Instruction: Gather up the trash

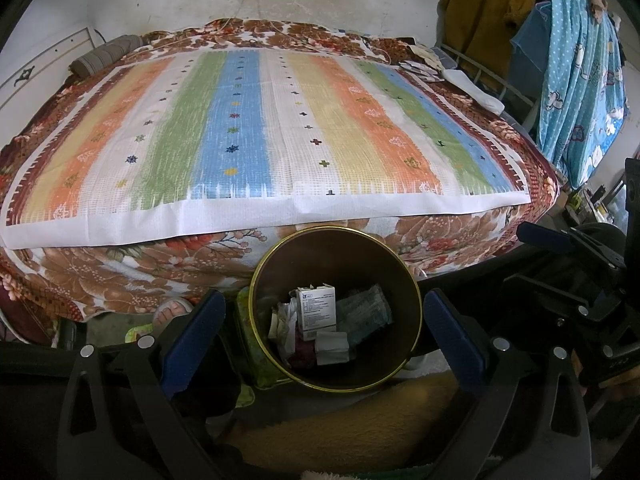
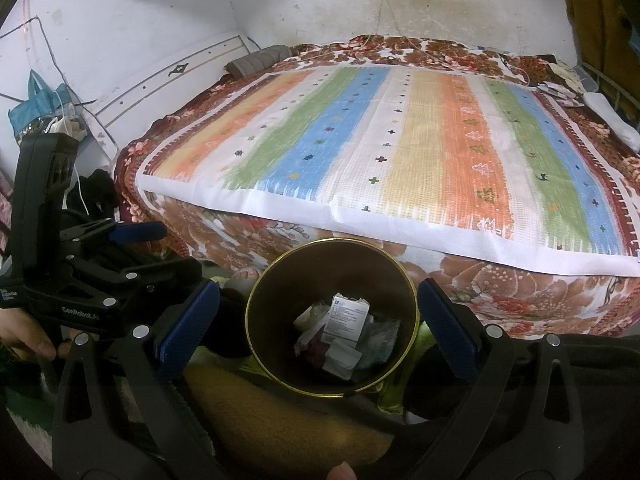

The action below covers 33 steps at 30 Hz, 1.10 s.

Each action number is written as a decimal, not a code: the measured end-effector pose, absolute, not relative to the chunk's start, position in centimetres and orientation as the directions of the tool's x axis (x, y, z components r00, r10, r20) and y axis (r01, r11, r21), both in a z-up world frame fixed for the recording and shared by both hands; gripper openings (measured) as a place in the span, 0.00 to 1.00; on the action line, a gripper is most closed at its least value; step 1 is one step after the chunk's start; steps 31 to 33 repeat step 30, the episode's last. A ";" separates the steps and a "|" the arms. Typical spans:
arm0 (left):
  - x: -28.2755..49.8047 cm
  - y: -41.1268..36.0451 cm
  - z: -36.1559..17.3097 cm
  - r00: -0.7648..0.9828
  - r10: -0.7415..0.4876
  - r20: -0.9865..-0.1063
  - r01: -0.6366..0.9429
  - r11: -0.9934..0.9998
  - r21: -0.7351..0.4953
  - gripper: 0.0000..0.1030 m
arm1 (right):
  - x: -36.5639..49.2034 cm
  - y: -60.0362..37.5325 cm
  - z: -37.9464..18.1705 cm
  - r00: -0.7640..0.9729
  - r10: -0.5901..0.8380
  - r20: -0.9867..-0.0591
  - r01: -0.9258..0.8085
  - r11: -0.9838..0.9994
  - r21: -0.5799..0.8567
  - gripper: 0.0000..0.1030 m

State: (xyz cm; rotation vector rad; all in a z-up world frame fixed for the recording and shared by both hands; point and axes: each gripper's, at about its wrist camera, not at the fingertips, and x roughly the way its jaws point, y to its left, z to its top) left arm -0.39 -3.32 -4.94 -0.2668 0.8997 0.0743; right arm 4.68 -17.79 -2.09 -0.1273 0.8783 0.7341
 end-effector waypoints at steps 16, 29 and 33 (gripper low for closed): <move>-0.4 -3.2 -5.1 0.620 -0.047 -0.783 -0.180 0.963 -0.199 0.95 | 4.7 -17.9 -2.2 0.414 0.533 -0.738 -0.633 0.751 0.188 0.92; -0.1 -2.7 -5.0 0.615 -0.053 -0.787 -0.182 0.961 -0.207 0.95 | 4.7 -17.8 -2.1 0.413 0.534 -0.738 -0.633 0.751 0.189 0.92; -0.1 -2.7 -5.0 0.615 -0.052 -0.787 -0.182 0.961 -0.206 0.95 | 4.7 -17.9 -2.2 0.414 0.534 -0.738 -0.633 0.751 0.188 0.92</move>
